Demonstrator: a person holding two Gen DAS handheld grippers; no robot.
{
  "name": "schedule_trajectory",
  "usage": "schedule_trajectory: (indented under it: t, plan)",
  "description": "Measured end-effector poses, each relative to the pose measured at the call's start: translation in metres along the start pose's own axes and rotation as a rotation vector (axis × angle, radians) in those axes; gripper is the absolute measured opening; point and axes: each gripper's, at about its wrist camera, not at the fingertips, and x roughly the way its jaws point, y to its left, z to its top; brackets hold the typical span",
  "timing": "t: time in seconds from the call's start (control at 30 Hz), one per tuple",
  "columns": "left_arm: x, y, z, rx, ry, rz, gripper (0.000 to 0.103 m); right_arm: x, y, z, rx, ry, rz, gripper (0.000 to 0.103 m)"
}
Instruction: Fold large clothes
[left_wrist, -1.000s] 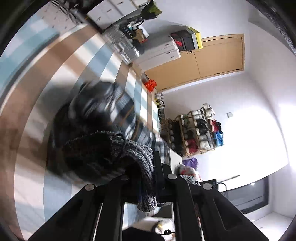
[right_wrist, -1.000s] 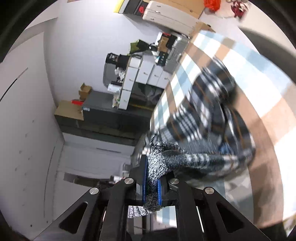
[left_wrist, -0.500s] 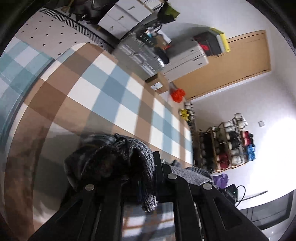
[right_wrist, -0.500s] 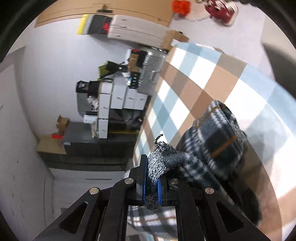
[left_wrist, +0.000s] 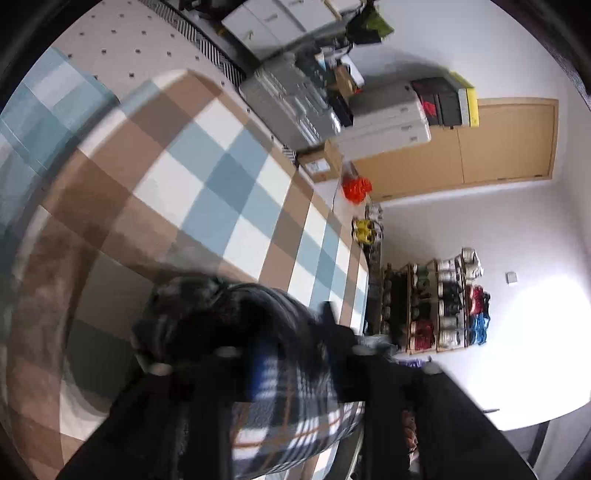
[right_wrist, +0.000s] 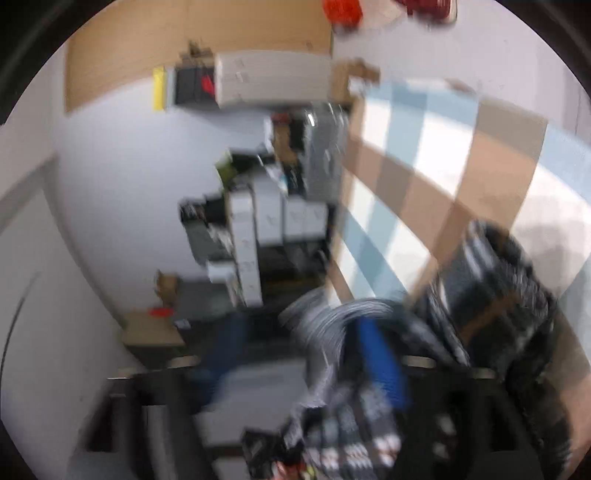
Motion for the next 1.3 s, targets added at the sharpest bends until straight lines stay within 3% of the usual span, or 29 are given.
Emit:
schedule_trajectory:
  t: [0.03,0.07,0.1,0.2,0.27,0.4,0.47,0.53,0.6,0.67,0.73,0.83,1.0,1.1,1.2,1.3]
  plan:
    - [-0.005,-0.001,0.004,-0.008,-0.044,0.015,0.073,-0.005,0.008,0.001,-0.046,-0.028,-0.032,0.095]
    - [-0.013,-0.002,0.009,-0.023,-0.102,0.010,0.082,-0.006,0.013,0.000,-0.071,-0.026,-0.052,0.096]
    - [-0.024,-0.002,0.010,-0.028,-0.155,0.002,0.085,-0.006,0.018,-0.002,-0.091,-0.001,-0.038,0.096]
    - [-0.045,-0.012,0.009,0.009,-0.181,0.032,0.085,-0.009,0.032,-0.016,-0.162,0.046,-0.029,0.096]
    - [-0.051,-0.018,0.003,0.049,-0.183,0.057,0.085,-0.007,0.051,-0.032,-0.303,0.073,-0.094,0.096]
    - [-0.039,-0.036,-0.032,0.194,-0.120,0.126,0.085,0.000,0.077,-0.086,-0.621,0.149,-0.282,0.098]
    - [-0.019,-0.047,-0.063,0.293,-0.048,0.131,0.085,0.010,0.080,-0.119,-0.788,0.206,-0.372,0.098]
    - [0.003,-0.055,-0.088,0.393,0.001,0.166,0.085,0.026,0.078,-0.159,-1.022,0.244,-0.509,0.098]
    - [0.031,-0.060,-0.112,0.535,0.033,0.243,0.085,0.038,0.068,-0.185,-1.215,0.257,-0.638,0.098]
    - [0.057,-0.057,-0.128,0.658,0.026,0.387,0.085,0.059,0.045,-0.204,-1.395,0.290,-0.823,0.097]
    - [0.077,-0.049,-0.137,0.760,0.016,0.524,0.085,0.070,0.019,-0.204,-1.432,0.334,-0.951,0.097]
    - [0.097,-0.032,-0.140,0.836,0.027,0.620,0.085,0.072,-0.005,-0.189,-1.362,0.387,-0.938,0.099]
    - [0.096,-0.015,-0.130,0.857,-0.027,0.593,0.087,0.072,-0.024,-0.181,-1.335,0.366,-0.907,0.103]
    - [0.095,-0.015,-0.132,0.883,-0.063,0.590,0.088,0.062,-0.017,-0.188,-1.355,0.350,-0.904,0.103]
    - [0.081,-0.025,-0.148,0.929,-0.133,0.612,0.088,0.042,0.001,-0.196,-1.329,0.271,-0.864,0.103]
    - [0.057,-0.041,-0.172,1.004,-0.247,0.650,0.088,0.012,0.025,-0.210,-1.294,0.202,-0.743,0.103]
